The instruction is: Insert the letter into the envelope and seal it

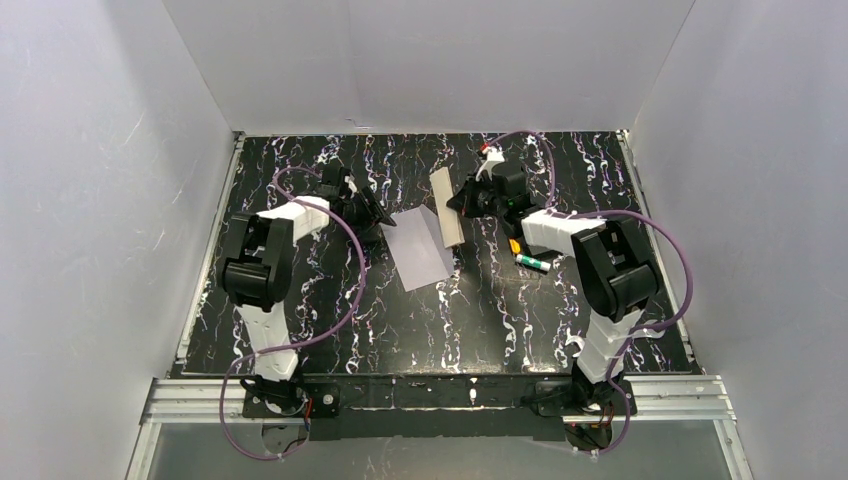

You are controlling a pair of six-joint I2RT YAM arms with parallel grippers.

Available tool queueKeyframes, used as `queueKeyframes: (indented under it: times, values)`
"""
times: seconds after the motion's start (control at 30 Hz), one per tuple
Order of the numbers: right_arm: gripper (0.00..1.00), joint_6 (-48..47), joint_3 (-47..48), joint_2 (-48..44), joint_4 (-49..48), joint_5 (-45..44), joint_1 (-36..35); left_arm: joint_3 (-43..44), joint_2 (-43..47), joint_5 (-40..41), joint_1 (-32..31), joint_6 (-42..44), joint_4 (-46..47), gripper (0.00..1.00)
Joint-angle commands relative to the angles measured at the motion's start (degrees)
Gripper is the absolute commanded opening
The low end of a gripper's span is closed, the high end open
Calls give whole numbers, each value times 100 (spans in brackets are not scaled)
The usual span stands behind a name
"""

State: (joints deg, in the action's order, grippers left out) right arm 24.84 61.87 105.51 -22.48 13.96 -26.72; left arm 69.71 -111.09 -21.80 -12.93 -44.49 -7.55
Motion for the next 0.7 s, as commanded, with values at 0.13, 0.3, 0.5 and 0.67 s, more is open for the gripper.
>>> queueKeyframes:
  times: [0.13,0.3,0.5,0.67]
  values:
    - [1,215,-423,350,-1164,-69,-53,-709,920,-384,-31,-381,-568,52]
    - [1,235,-696,465,-1768,-113,-53,-648,791,-942,-39,-446,-643,50]
    - [1,296,-1011,501,-2486,-96,-53,-386,344,-602,-99,-437,-1606,45]
    - [1,407,-1154,628,-3042,151,-53,-20,12,-363,-126,-365,-2222,46]
